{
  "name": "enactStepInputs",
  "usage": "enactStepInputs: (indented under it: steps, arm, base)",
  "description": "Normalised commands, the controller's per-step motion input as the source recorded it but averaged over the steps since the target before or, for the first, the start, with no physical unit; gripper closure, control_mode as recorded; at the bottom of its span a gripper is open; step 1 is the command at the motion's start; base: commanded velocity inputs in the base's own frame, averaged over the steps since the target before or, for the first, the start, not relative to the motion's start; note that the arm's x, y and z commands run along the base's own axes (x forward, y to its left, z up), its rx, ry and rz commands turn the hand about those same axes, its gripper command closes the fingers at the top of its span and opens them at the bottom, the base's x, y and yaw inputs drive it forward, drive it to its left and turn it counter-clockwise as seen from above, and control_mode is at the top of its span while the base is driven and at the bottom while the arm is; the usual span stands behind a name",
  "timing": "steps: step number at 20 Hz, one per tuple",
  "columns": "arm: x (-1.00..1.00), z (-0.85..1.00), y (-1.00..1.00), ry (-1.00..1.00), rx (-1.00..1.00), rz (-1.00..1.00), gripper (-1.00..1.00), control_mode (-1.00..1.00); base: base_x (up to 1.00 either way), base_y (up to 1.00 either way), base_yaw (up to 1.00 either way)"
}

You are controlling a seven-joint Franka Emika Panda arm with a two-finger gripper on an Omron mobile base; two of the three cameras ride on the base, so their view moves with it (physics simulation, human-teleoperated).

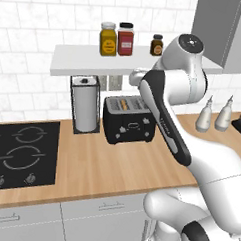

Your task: Start the toaster. Once the lever pops up, take the bread to the plate on the dining counter.

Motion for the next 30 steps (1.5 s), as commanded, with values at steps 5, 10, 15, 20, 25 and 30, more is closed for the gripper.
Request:
enactStepInputs:
  steps: [5, 10, 15, 20, 25, 30]
  arm:
    - [0.00, 0.00, 0.00, 0.00, 0.00, 0.00, -1.00, -1.00]
    - [0.00, 0.00, 0.00, 0.00, 0.00, 0.00, -1.00, -1.00]
    - [0.00, 0.00, 0.00, 0.00, 0.00, 0.00, -1.00, -1.00]
    - [0.00, 0.00, 0.00, 0.00, 0.00, 0.00, -1.00, -1.00]
    - [0.00, 0.00, 0.00, 0.00, 0.00, 0.00, -1.00, -1.00]
    - [0.00, 0.00, 0.00, 0.00, 0.00, 0.00, -1.00, -1.00]
  base:
    - [0.00, 0.00, 0.00]
    - [0.00, 0.00, 0.00]
    - [0.00, 0.00, 0.00]
    - [0.00, 0.00, 0.00]
    - [0.00, 0.00, 0.00]
    - [0.00, 0.00, 0.00]
